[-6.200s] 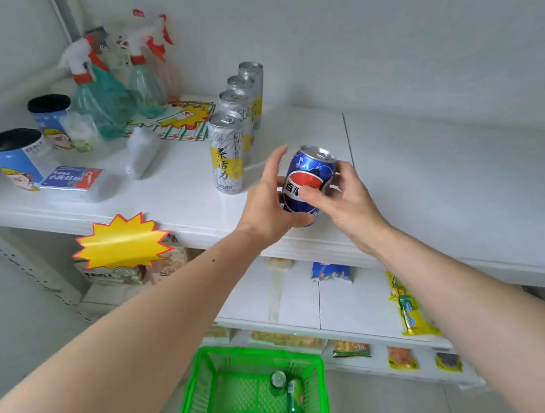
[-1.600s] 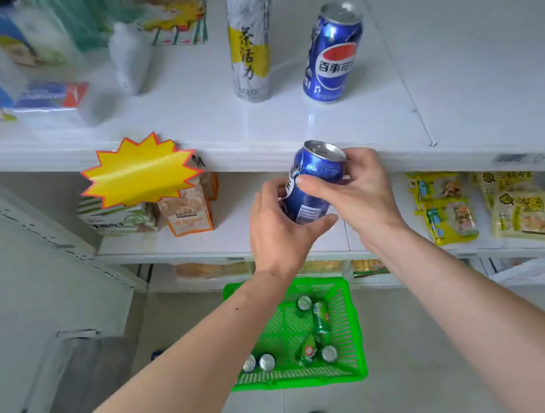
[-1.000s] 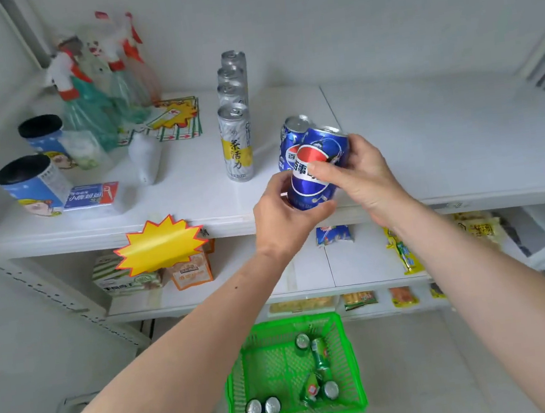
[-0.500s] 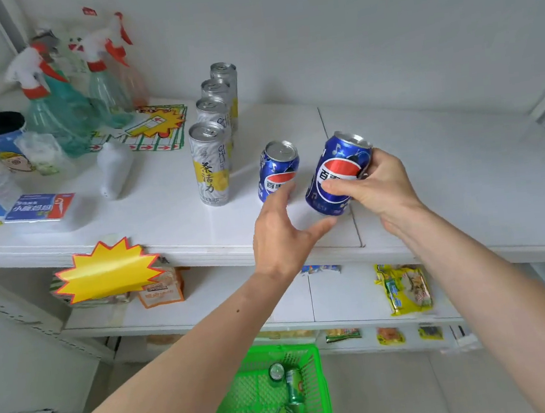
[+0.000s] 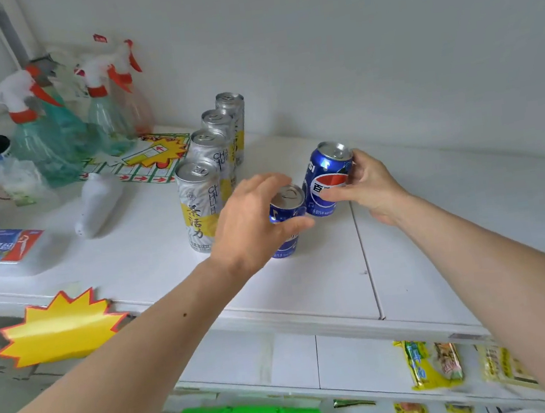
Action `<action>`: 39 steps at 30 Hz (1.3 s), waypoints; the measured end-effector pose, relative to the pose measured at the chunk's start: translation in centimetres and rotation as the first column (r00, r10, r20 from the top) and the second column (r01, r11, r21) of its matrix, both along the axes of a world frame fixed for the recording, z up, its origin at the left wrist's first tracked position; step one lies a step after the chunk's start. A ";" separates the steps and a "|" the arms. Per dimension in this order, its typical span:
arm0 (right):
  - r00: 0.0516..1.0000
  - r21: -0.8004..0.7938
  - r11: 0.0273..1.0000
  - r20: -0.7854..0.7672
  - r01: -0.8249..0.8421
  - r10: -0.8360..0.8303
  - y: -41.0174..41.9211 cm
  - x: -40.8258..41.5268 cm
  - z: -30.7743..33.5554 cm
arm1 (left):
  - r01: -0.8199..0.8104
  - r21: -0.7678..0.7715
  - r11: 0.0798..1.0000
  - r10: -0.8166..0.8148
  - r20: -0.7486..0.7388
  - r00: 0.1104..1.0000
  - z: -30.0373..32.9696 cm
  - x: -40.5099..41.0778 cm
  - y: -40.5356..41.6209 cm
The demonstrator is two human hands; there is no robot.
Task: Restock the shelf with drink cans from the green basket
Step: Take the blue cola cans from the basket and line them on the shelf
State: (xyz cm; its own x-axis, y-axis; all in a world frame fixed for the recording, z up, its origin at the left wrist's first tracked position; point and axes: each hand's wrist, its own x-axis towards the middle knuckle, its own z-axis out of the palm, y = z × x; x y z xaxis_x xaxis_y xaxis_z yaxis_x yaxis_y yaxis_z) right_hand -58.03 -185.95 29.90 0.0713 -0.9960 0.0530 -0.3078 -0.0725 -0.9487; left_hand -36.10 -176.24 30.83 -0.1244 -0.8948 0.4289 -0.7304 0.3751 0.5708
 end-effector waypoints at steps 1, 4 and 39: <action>1.000 -0.001 1.000 -0.012 -0.024 0.024 -0.5 0.3 -0.4 | 0.006 0.003 1.000 -0.006 0.007 1.000 -0.2 0.0 -0.1; 0.995 0.000 0.996 -0.050 -0.086 0.085 -1.7 1.1 -1.3 | 0.000 -0.007 1.000 0.000 0.001 1.000 -0.6 -0.3 -0.4; 0.919 -0.058 0.972 0.317 -0.227 0.234 -3.9 0.6 -6.9 | -0.122 0.409 0.904 0.137 -0.007 0.991 5.1 -4.3 -12.3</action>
